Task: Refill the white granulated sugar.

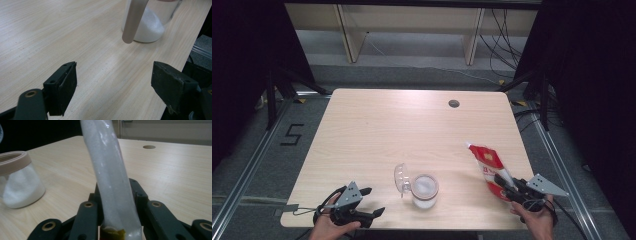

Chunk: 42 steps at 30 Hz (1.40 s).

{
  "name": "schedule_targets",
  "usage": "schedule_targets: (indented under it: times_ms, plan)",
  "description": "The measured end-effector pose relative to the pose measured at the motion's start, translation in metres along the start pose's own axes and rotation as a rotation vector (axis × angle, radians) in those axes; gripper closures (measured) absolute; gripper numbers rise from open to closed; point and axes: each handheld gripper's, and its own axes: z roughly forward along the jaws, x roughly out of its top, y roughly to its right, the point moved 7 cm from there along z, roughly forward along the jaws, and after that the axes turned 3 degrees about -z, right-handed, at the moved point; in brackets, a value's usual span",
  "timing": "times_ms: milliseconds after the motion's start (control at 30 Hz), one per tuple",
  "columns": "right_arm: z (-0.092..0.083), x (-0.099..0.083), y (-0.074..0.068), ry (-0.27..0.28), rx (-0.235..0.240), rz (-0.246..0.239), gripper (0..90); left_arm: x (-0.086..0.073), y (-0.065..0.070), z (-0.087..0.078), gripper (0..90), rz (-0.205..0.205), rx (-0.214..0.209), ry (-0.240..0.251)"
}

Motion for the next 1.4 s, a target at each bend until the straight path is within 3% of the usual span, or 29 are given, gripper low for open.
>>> schedule_targets:
  times_ms: [100,133,167,267,333,367,400,433,467,500,533,600,633,667,800,833,867,933,1033,1100,1133,1167,1267,1300,1400]
  plan:
    - [0.000,-0.001,0.001,0.018,0.008,0.030,72.6,0.000,0.000,0.000,20.7,0.001,0.001,-0.003]
    - [-0.001,-0.002,0.001,0.023,0.047,0.026,72.6,0.000,0.000,0.000,20.8,0.000,0.000,-0.004]
    - [-0.002,-0.002,0.004,0.028,0.016,0.038,72.6,0.000,0.000,0.000,20.8,0.002,0.000,-0.005]
    - [-0.004,-0.003,0.004,0.027,0.025,0.042,72.6,0.000,0.000,0.000,20.9,0.002,0.001,-0.005]
    - [-0.011,-0.007,0.004,0.012,0.041,0.086,72.2,0.000,0.001,0.002,21.2,-0.010,-0.002,0.008]
    - [-0.013,-0.008,0.005,0.014,0.023,0.085,72.2,-0.001,0.000,0.000,21.4,0.005,0.004,-0.006]
    - [-0.015,-0.008,0.005,0.010,0.054,0.086,72.3,-0.001,0.001,0.002,21.6,-0.013,-0.002,0.001]
    - [-0.016,-0.008,0.007,0.023,0.022,0.074,72.4,-0.002,-0.001,0.001,21.8,0.004,0.002,-0.019]
    - [-0.018,-0.008,0.004,0.006,0.025,0.088,72.4,-0.001,0.001,0.003,21.8,-0.010,0.001,0.000]
    - [-0.016,-0.006,0.007,0.034,0.020,0.036,72.4,-0.002,0.000,0.003,21.8,-0.001,0.000,-0.006]
    - [-0.017,-0.006,0.007,0.024,0.011,0.034,72.3,-0.001,0.001,0.004,21.8,-0.008,-0.006,0.008]
    - [-0.019,-0.008,0.004,-0.006,0.029,0.074,72.3,-0.001,0.000,0.003,21.8,-0.002,0.002,-0.003]
    - [-0.018,-0.006,0.007,0.022,0.012,0.028,72.4,-0.001,0.000,0.002,21.8,-0.004,0.001,-0.005]
    - [-0.020,-0.006,0.006,0.018,0.009,0.056,72.3,-0.002,-0.001,0.001,21.7,0.004,0.005,-0.019]
    - [-0.023,-0.007,0.007,0.015,0.003,0.031,72.0,-0.001,-0.003,0.001,21.6,0.028,0.008,-0.016]
    - [-0.023,-0.006,0.006,0.023,0.015,0.034,72.0,-0.002,-0.001,0.001,21.6,0.006,0.005,-0.015]
    - [-0.024,-0.006,0.006,0.020,-0.012,0.030,72.0,-0.001,-0.001,0.001,21.6,0.004,0.004,-0.008]
    - [-0.023,-0.005,0.005,0.029,-0.010,0.027,72.0,-0.001,0.001,0.002,21.6,-0.012,0.001,0.001]
    - [-0.025,-0.006,0.006,0.014,-0.020,0.019,71.8,-0.001,-0.002,0.001,21.6,0.015,0.006,-0.011]
    - [-0.029,-0.007,0.004,-0.003,0.019,0.015,71.6,-0.001,-0.003,0.001,21.6,0.027,0.006,-0.012]
    - [-0.030,-0.008,0.004,-0.006,-0.020,0.040,71.5,-0.001,-0.002,0.001,21.6,0.024,0.003,-0.011]
    - [-0.030,-0.007,0.006,0.002,-0.016,0.014,71.4,-0.001,-0.001,0.001,21.6,-0.002,0.005,-0.014]
    - [-0.033,-0.008,0.005,-0.004,-0.023,0.035,71.0,-0.001,-0.001,0.001,21.6,0.001,0.003,-0.016]
    - [-0.034,-0.009,0.007,-0.005,-0.023,0.009,70.9,-0.001,-0.001,0.001,21.6,0.000,0.004,-0.015]
    - [-0.036,-0.009,0.004,-0.018,-0.022,0.026,70.9,0.000,0.000,0.002,21.6,-0.013,0.001,0.002]
